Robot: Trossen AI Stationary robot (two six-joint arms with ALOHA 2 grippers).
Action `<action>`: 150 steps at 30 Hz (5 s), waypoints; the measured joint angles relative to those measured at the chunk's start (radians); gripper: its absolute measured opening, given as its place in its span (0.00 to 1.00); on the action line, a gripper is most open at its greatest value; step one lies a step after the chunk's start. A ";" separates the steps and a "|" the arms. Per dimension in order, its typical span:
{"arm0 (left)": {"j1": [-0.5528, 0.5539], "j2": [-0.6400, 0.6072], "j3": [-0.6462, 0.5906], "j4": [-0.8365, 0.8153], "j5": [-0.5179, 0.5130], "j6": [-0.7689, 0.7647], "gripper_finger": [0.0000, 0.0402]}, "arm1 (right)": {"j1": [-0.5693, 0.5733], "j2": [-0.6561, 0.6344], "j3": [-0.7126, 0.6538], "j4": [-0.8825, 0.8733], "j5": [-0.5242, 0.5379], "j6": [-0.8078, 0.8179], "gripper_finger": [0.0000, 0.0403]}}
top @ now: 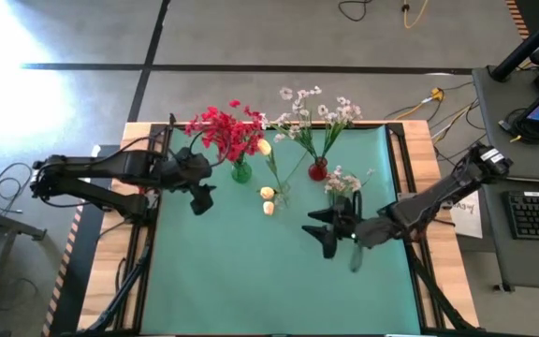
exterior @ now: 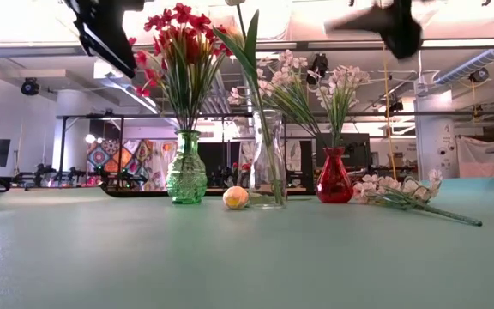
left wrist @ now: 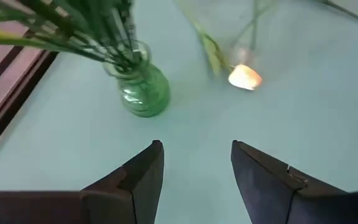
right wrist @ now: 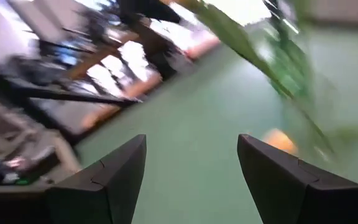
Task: Sort flowers into vase by color
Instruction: Put the white flower into the red vase
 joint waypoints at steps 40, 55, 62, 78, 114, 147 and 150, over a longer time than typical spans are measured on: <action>-0.357 -0.149 -0.016 -0.023 -0.350 -0.270 0.44 | -0.295 0.362 0.118 -0.884 -0.400 0.751 0.55; -0.357 -0.132 -0.017 -0.035 -0.449 -0.220 0.44 | -0.312 0.424 0.166 -1.061 -0.539 0.724 0.32; -0.357 -0.114 -0.017 -0.035 -0.453 -0.214 0.44 | -0.304 0.409 0.166 -1.069 -0.569 0.662 0.12; -0.357 -0.043 -0.017 -0.034 -0.480 -0.198 0.44 | -0.119 0.125 0.173 -1.110 -0.631 0.542 0.04; -0.357 -0.043 -0.016 -0.031 -0.532 -0.202 0.44 | -0.383 -0.182 -0.131 0.492 0.064 -0.743 0.04; -0.357 -0.043 -0.016 -0.032 -0.535 -0.203 0.44 | -0.621 -0.120 -0.562 1.115 0.096 -0.793 0.04; -0.357 -0.043 -0.016 -0.031 -0.535 -0.203 0.44 | -0.623 -0.099 -0.549 1.121 0.096 -0.775 0.04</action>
